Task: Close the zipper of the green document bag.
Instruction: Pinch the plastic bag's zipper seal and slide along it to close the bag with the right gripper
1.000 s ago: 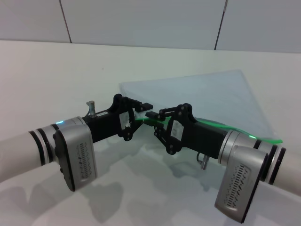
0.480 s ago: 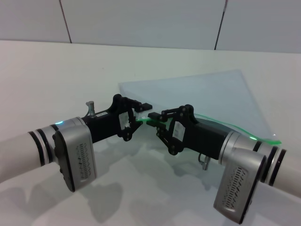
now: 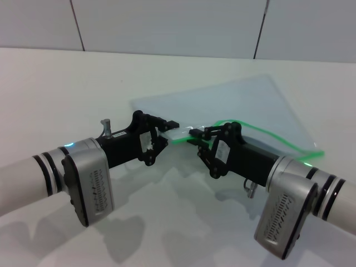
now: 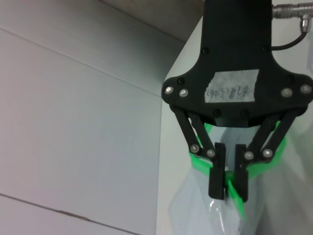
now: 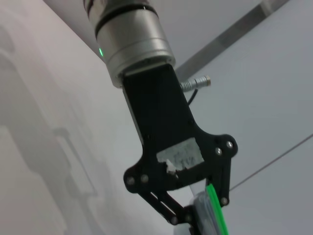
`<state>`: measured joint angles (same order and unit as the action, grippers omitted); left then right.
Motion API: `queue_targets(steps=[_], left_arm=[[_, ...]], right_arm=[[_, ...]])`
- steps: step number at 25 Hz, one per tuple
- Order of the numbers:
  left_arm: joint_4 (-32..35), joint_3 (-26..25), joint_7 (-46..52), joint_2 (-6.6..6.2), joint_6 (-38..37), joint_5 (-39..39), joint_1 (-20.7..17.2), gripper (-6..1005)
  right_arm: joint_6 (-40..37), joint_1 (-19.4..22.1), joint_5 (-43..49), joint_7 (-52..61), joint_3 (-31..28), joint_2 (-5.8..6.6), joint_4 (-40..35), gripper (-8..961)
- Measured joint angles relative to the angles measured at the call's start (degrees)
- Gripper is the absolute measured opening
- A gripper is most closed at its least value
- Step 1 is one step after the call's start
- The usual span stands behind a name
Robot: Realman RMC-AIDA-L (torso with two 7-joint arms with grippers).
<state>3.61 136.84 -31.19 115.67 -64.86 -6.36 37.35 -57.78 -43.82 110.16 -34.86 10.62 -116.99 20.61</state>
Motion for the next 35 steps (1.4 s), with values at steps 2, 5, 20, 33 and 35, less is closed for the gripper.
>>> queue_targets(steps=[2, 5, 20, 33, 35], left_arm=[[0.0, 0.0, 0.0, 0.0, 0.0, 0.0, 0.0, 108], [0.0, 0.0, 0.0, 0.0, 0.0, 0.0, -0.1, 109], [-0.4, 0.0, 0.0, -0.01, 0.0, -0.1, -0.2, 117], [-0.4, 0.0, -1.3, 0.14, -0.5, -0.1, -0.4, 123], [-0.4, 0.0, -1.5, 0.19, -0.6, -0.1, -0.4, 124]], right_arm=[[0.1, 0.3, 0.0, -0.2, -0.5, 0.01, 0.0, 80], [0.1, 0.7, 0.0, -0.2, -1.1, 0.01, 0.0, 80], [0.2, 3.1, 0.0, -3.2, -5.8, 0.12, -0.2, 79], [3.6, 3.3, -0.1, -3.2, -8.1, 0.23, -1.1, 79], [4.4, 3.3, 0.0, -3.2, -8.8, 0.22, -1.5, 79]])
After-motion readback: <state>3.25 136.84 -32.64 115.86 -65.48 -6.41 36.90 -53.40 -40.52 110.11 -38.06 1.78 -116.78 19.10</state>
